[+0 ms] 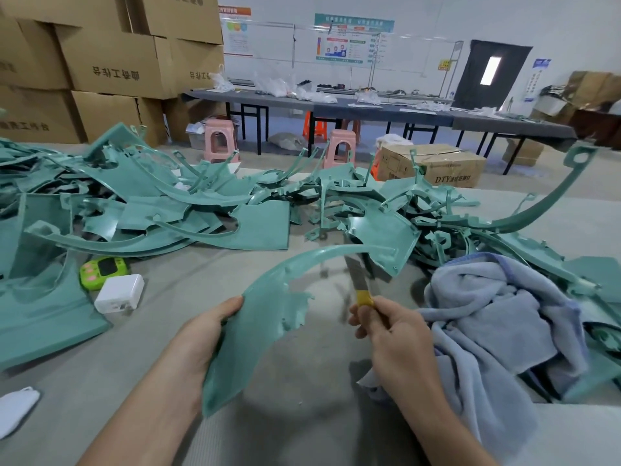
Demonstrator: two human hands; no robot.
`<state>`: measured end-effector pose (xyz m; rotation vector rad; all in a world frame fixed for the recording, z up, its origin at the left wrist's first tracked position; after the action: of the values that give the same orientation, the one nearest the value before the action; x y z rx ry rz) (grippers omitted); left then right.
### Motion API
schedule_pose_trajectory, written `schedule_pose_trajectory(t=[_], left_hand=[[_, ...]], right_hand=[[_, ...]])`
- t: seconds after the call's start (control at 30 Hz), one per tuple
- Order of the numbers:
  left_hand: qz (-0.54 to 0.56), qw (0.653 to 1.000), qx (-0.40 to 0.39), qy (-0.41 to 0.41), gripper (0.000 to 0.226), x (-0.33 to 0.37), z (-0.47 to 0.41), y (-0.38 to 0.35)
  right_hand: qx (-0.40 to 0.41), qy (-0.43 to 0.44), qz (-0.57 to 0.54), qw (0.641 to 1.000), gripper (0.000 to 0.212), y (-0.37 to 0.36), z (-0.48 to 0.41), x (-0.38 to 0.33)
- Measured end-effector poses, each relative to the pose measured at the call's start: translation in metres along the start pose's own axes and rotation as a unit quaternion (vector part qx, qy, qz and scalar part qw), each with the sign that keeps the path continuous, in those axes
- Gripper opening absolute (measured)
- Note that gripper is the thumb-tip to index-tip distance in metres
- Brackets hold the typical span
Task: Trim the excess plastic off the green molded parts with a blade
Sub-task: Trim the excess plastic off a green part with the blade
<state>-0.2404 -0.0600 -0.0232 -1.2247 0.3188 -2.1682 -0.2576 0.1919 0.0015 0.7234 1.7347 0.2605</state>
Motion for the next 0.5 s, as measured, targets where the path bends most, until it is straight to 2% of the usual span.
schedule_pose_trajectory(t=[0.07,0.2,0.27,0.33,0.4,0.5], left_hand=[[0.018,0.999,0.006,-0.033,0.03,0.002,-0.004,0.004],[0.004,0.987,0.03,-0.155,0.025,0.018,-0.012,0.01],[-0.012,0.98,0.032,-0.196,0.03,0.023,-0.012,0.008],[-0.068,0.978,0.037,-0.192,0.047,0.023,-0.013,0.008],[-0.13,0.976,0.044,-0.169,0.051,0.019,-0.014,0.006],[-0.177,0.973,0.046,-0.143,0.054,0.014,-0.014,0.001]], right_hand=[[-0.02,-0.004,-0.041,0.999,0.033,-0.003,0.0,0.001],[-0.07,-0.011,-0.124,0.99,0.031,-0.006,-0.002,0.002],[-0.102,0.012,-0.136,0.985,0.025,-0.01,-0.001,-0.003],[-0.112,0.056,-0.109,0.986,0.021,-0.01,0.001,-0.013],[-0.113,0.091,-0.077,0.987,0.02,-0.013,0.0,-0.02],[-0.15,0.092,-0.021,0.984,0.015,-0.027,-0.002,-0.021]])
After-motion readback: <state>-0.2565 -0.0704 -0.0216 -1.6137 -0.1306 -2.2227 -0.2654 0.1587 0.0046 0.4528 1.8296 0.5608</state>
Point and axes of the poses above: each hand's wrist, its own z-axis away from the middle knuckle, its own y-axis out of the back of the hand, x = y × z, the point moved 8 cm from there along -z, towards the middle knuckle, and after that the axes turned 13 degrees about z, right-handed, at the moved point
